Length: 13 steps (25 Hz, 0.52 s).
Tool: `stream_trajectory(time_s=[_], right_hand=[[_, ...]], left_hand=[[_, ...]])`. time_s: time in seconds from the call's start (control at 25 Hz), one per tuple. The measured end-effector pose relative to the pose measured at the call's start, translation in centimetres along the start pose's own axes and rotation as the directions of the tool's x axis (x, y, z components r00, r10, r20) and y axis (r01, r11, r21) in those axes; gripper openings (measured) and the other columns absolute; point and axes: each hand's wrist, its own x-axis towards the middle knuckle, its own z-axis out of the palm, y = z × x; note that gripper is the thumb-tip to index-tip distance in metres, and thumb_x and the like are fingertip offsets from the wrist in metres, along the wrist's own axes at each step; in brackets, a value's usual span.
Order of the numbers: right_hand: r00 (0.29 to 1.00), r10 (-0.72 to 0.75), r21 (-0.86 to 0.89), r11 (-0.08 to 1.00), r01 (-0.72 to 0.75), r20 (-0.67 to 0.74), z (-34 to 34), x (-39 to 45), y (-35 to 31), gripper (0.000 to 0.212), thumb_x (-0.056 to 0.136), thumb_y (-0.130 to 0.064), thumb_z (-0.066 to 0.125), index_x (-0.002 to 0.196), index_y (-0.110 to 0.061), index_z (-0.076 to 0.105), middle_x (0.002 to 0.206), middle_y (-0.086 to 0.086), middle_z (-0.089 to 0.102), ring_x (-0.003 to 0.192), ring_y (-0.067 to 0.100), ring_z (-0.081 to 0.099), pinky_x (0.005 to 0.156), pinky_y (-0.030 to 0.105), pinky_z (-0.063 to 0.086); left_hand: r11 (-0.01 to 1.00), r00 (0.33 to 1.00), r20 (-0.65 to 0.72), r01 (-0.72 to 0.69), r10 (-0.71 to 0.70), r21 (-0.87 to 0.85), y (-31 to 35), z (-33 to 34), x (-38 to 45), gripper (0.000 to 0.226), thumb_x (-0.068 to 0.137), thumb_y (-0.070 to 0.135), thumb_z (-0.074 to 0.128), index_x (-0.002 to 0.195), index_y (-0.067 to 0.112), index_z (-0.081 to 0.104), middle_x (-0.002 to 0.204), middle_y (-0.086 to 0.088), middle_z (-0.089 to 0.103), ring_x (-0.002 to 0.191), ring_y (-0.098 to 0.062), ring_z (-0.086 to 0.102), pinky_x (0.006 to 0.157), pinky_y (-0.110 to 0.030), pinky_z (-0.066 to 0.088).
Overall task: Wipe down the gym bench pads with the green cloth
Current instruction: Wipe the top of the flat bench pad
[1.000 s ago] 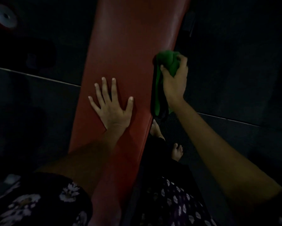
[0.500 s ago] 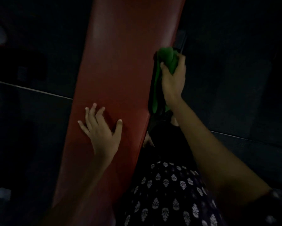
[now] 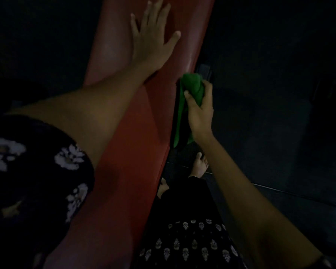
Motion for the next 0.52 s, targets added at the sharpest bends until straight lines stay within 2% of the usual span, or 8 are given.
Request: stream_trajectory(time_s=[0.12,0.16,0.32,0.44,0.52], right_hand=[[0.998,-0.050,-0.026,0.998,0.050,-0.023,-0.1,2.8,-1.6,0.044,0.092,-0.023,0.056,0.133,-0.019,0.042,0.125,0.005,0.052,0.109,0.013,0.053,0.089,0.026,0.046],[0.999,-0.043,-0.020,0.999,0.043,-0.021,-0.1,2.3,-1.3,0.044,0.092,-0.022,0.056,0.133,-0.018,0.042,0.126,0.005,0.051,0.110,0.013,0.053,0.089,0.026,0.046],[0.999,0.004,0.007,1.000,-0.004,0.042,-0.3,0.9,-0.6,0.044,0.090,-0.026,0.057,0.131,-0.023,0.043,0.125,0.002,0.052,0.111,0.013,0.053,0.096,0.036,0.047],[0.998,-0.061,0.007,0.998,0.061,-0.004,-0.3,7.7,-3.9,0.048,0.085,-0.031,0.055,0.131,-0.022,0.042,0.126,0.003,0.051,0.114,0.015,0.052,0.099,0.042,0.046],[0.998,-0.046,-0.005,0.999,0.046,-0.033,-0.6,13.2,-6.4,0.049,0.086,-0.029,0.056,0.132,-0.022,0.042,0.127,0.003,0.050,0.114,0.016,0.051,0.099,0.044,0.045]], left_hand=[[0.997,0.997,-0.075,-0.009,0.015,0.076,0.1,1.2,0.2,0.061,0.096,0.050,0.025,0.149,0.021,0.021,0.158,0.001,0.015,0.146,-0.018,0.009,0.115,-0.049,-0.002],[0.998,0.995,-0.094,-0.015,0.022,0.069,0.1,1.3,0.0,0.061,0.096,0.050,0.024,0.149,0.020,0.022,0.158,-0.001,0.016,0.146,-0.019,0.010,0.115,-0.050,-0.002],[0.998,0.992,-0.117,-0.039,0.045,0.051,0.0,1.7,0.1,0.060,0.097,0.046,0.021,0.149,0.016,0.023,0.157,-0.004,0.019,0.145,-0.025,0.012,0.114,-0.051,0.001],[0.997,0.990,-0.127,-0.063,0.069,0.050,-0.2,2.0,0.4,0.057,0.097,0.042,0.025,0.147,0.015,0.028,0.155,-0.003,0.025,0.144,-0.026,0.016,0.114,-0.051,0.003],[0.997,0.989,-0.133,-0.060,0.067,0.055,-0.2,2.0,0.6,0.057,0.096,0.042,0.027,0.147,0.015,0.030,0.154,-0.004,0.027,0.144,-0.027,0.018,0.113,-0.052,0.004]])
